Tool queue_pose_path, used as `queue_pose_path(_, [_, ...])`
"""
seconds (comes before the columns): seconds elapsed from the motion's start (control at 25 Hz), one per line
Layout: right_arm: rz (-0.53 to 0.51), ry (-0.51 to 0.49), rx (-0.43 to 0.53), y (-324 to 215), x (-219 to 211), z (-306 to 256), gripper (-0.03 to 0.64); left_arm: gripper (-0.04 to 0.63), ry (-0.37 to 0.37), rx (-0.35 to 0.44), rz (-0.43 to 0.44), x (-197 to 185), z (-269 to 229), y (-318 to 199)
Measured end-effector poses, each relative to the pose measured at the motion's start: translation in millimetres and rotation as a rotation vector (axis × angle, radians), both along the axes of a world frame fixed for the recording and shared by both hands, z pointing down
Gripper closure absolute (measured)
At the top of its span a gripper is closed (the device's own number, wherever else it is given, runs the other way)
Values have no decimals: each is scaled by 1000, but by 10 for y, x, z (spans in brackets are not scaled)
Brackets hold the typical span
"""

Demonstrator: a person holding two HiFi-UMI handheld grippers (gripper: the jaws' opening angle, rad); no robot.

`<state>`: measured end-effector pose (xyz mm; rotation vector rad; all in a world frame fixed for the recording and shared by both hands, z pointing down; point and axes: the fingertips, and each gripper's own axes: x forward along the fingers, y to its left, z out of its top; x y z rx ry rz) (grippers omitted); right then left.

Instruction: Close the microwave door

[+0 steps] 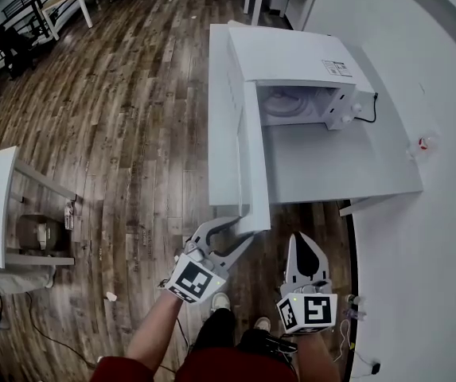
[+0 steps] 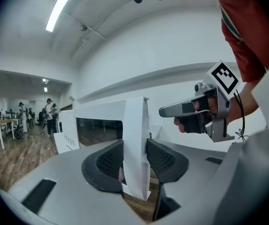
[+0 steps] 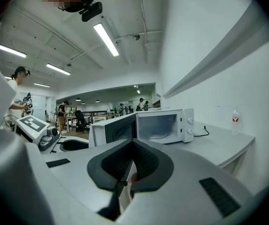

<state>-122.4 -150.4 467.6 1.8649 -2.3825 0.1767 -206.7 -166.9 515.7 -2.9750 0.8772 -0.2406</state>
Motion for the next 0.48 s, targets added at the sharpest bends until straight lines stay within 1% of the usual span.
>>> queue_pose_path(0.24, [12,-4,7,-2,92,-10,589,426,0,-11,0,130,4,-19])
queue_pose_path(0.48, [29,-19,22,9,338,-56,589,428,1,-18,-27,331,15,-41])
